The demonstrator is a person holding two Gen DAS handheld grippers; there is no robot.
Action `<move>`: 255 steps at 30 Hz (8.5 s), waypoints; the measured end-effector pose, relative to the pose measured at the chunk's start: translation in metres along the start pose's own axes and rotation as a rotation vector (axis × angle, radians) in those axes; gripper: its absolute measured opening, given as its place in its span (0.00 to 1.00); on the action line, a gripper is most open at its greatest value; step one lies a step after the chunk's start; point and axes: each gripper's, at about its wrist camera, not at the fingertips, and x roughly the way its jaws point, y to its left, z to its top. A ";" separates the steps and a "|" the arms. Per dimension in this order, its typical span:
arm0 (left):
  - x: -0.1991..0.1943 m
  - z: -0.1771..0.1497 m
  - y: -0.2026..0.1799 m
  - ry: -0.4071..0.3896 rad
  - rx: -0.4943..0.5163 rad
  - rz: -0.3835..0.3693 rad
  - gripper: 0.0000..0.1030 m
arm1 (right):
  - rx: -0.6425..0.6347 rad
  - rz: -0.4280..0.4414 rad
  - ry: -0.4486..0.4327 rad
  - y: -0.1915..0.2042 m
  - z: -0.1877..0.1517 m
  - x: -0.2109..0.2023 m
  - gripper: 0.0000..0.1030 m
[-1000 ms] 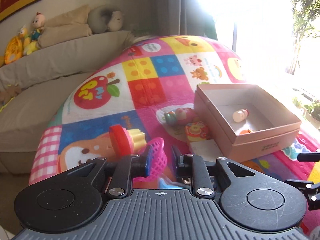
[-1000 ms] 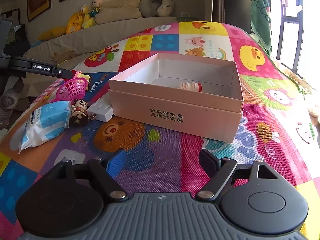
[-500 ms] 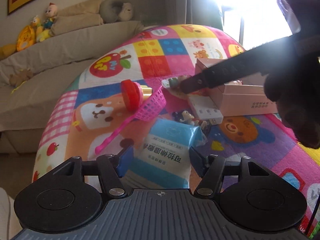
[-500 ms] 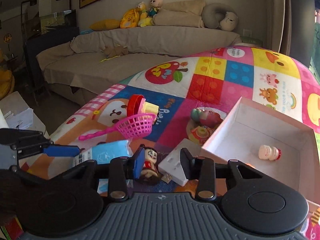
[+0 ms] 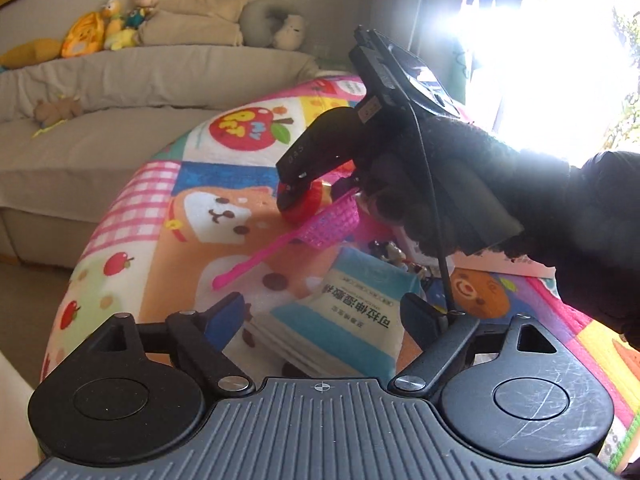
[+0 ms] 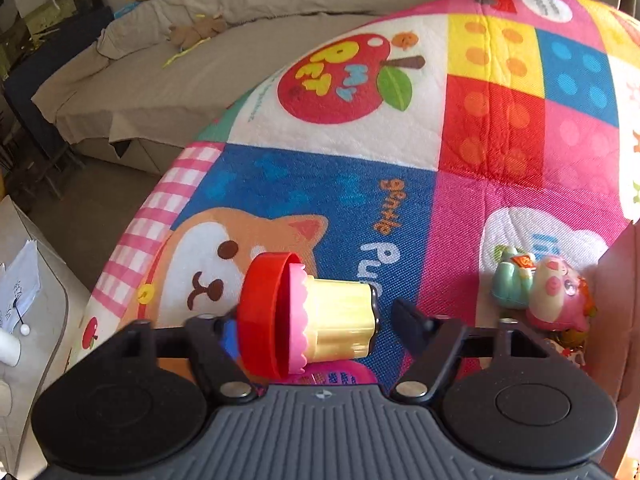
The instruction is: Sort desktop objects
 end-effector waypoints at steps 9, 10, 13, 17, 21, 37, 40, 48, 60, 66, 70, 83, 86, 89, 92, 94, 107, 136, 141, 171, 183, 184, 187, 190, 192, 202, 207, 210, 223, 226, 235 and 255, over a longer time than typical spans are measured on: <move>-0.012 -0.004 -0.028 -0.003 0.087 -0.127 0.94 | -0.084 0.089 -0.185 -0.010 -0.058 -0.129 0.42; -0.011 -0.005 -0.035 0.006 0.098 -0.142 0.94 | -0.098 0.096 -0.188 -0.012 -0.073 -0.144 0.42; -0.004 -0.008 -0.050 0.039 0.125 -0.180 0.94 | -0.127 0.113 -0.156 -0.021 -0.120 -0.171 0.43; 0.009 -0.013 -0.078 0.094 0.188 -0.220 0.95 | -0.128 0.008 -0.172 -0.040 -0.161 -0.177 0.52; 0.024 -0.021 -0.104 0.150 0.242 -0.243 0.97 | -0.028 -0.067 -0.270 -0.071 -0.181 -0.192 0.60; 0.048 -0.034 -0.123 0.210 0.315 -0.153 0.97 | 0.116 -0.149 -0.431 -0.137 -0.257 -0.189 0.82; 0.049 -0.033 -0.122 0.214 0.303 -0.151 0.97 | 0.073 -0.153 -0.461 -0.129 -0.256 -0.191 0.85; 0.051 -0.033 -0.124 0.222 0.301 -0.149 0.97 | -0.040 -0.184 -0.454 -0.108 -0.259 -0.187 0.88; 0.046 -0.028 -0.120 0.206 0.279 -0.129 0.98 | -0.081 -0.129 -0.500 -0.089 -0.281 -0.212 0.89; 0.046 -0.026 -0.118 0.201 0.266 -0.132 0.98 | -0.062 -0.271 -0.530 -0.094 -0.303 -0.245 0.95; 0.045 -0.025 -0.117 0.195 0.266 -0.134 0.98 | -0.027 -0.356 -0.469 -0.105 -0.310 -0.245 0.96; 0.019 -0.020 -0.091 0.249 0.253 -0.254 0.99 | 0.052 -0.235 -0.392 -0.110 -0.274 -0.211 0.52; 0.015 -0.025 -0.098 0.283 0.297 -0.297 0.99 | 0.009 -0.236 -0.420 -0.100 -0.257 -0.203 0.51; 0.009 -0.031 -0.106 0.321 0.370 -0.317 0.99 | -0.008 -0.221 -0.420 -0.099 -0.241 -0.195 0.51; 0.000 -0.039 -0.114 0.347 0.441 -0.317 0.99 | 0.004 -0.201 -0.411 -0.102 -0.234 -0.192 0.56; -0.005 -0.044 -0.120 0.353 0.480 -0.329 0.99 | 0.007 -0.197 -0.415 -0.104 -0.236 -0.193 0.63; 0.025 -0.028 -0.127 0.230 0.562 -0.090 1.00 | 0.019 -0.234 -0.400 -0.108 -0.255 -0.200 0.77; -0.014 -0.055 -0.131 0.377 0.578 -0.403 1.00 | -0.181 -0.067 -0.346 -0.068 -0.273 -0.218 0.82; -0.001 -0.050 -0.125 0.377 0.570 -0.324 1.00 | -0.159 -0.087 -0.348 -0.073 -0.273 -0.216 0.82; 0.017 -0.031 -0.099 0.289 0.332 -0.149 1.00 | -0.582 -0.534 -0.290 -0.046 -0.262 -0.157 0.60; 0.019 -0.033 -0.092 0.300 0.295 -0.122 1.00 | -0.329 -0.422 -0.372 -0.063 -0.229 -0.168 0.54; 0.020 -0.033 -0.092 0.300 0.292 -0.120 1.00 | -0.275 -0.369 -0.389 -0.069 -0.230 -0.176 0.54; 0.021 -0.034 -0.092 0.302 0.289 -0.124 1.00 | -0.173 -0.317 -0.396 -0.082 -0.239 -0.186 0.54; 0.022 -0.035 -0.095 0.303 0.294 -0.131 1.00 | -0.147 -0.315 -0.406 -0.087 -0.255 -0.191 0.54; 0.023 -0.035 -0.097 0.302 0.298 -0.132 1.00 | -0.153 -0.316 -0.411 -0.085 -0.262 -0.194 0.54; 0.017 -0.035 -0.100 0.241 0.298 -0.088 0.93 | -0.129 -0.327 -0.410 -0.085 -0.270 -0.201 0.66; 0.019 -0.036 -0.101 0.249 0.290 -0.088 0.77 | -0.120 -0.326 -0.413 -0.085 -0.266 -0.201 0.76; 0.018 -0.038 -0.102 0.245 0.293 -0.091 0.71 | -0.095 -0.322 -0.415 -0.089 -0.259 -0.199 0.79; 0.019 -0.027 -0.107 0.226 0.308 -0.121 0.67 | 0.014 -0.277 -0.328 -0.106 -0.242 -0.194 0.53; 0.020 0.004 -0.119 0.138 0.344 -0.142 0.67 | -0.001 -0.276 -0.417 -0.102 -0.239 -0.229 0.53; 0.094 0.098 -0.177 -0.091 0.417 -0.151 0.67 | 0.003 -0.397 -0.616 -0.114 -0.223 -0.295 0.53; 0.056 0.023 -0.115 0.043 0.267 -0.087 0.93 | 0.054 -0.451 -0.513 -0.149 -0.160 -0.209 0.57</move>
